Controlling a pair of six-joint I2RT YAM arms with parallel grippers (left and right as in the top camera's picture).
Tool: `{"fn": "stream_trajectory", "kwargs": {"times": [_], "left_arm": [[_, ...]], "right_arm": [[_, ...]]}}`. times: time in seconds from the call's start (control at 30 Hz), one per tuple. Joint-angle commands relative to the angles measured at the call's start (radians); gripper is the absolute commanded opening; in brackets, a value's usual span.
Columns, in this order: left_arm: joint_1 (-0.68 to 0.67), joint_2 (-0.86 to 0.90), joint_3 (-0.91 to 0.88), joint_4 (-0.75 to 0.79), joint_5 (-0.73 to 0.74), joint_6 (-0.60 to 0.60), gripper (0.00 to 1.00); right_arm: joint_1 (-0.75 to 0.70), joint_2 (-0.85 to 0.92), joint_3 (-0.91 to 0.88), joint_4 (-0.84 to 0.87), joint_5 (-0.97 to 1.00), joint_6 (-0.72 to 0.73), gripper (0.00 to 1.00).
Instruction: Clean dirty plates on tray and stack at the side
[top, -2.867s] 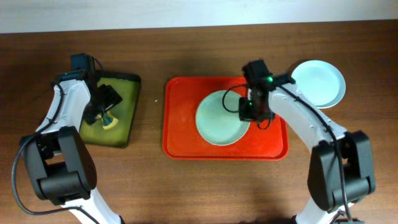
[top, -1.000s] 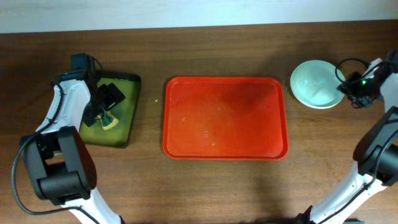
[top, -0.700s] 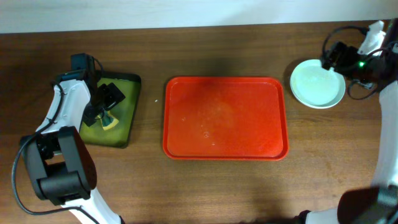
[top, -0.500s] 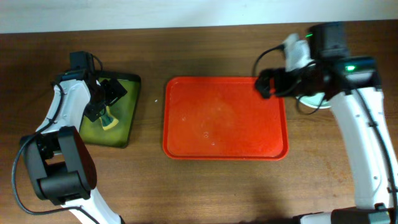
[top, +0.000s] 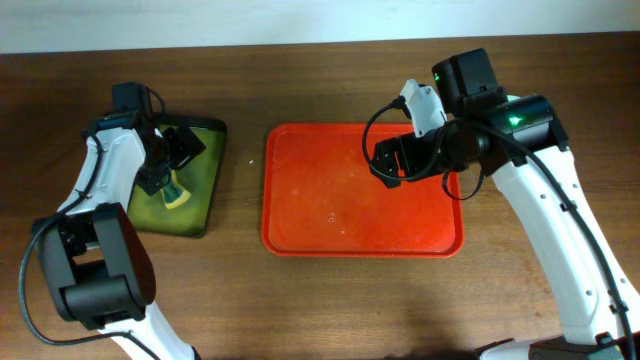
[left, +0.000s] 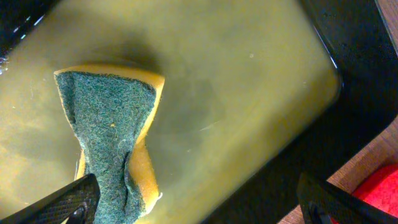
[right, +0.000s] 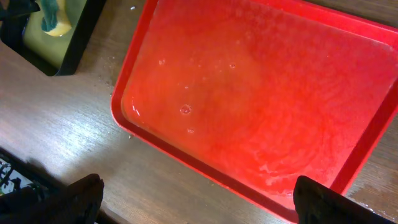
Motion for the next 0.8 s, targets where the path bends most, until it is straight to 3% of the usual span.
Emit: {"fn": "stream_trajectory", "kwargs": {"times": [0.0,0.33,0.4,0.53,0.63,0.77], "left_arm": [[-0.003,-0.005,0.008,0.002,0.011,0.002,0.99],[-0.003,-0.005,0.008,0.002,0.011,0.002,0.99],[-0.003,-0.005,0.008,0.002,0.011,0.002,0.99],[-0.003,-0.005,0.008,0.002,0.011,0.002,0.99],[-0.003,-0.005,0.008,0.002,0.011,0.002,0.99],[-0.003,-0.005,0.008,0.002,0.011,0.002,0.99]], "right_arm": [[0.004,-0.022,-0.002,-0.003,0.002,-0.008,0.98],[-0.022,-0.383,-0.003,-0.034,0.071,-0.045,0.98],[-0.069,-0.458,-0.074,0.055,0.069,-0.045,0.98],[-0.143,-0.847,-0.797,0.7,-0.002,-0.045,0.98],[-0.194,-1.156,-1.192,1.033,-0.084,-0.044,0.98],[-0.201,-1.523,-1.429,1.098,-0.057,-0.045,0.98]]}}
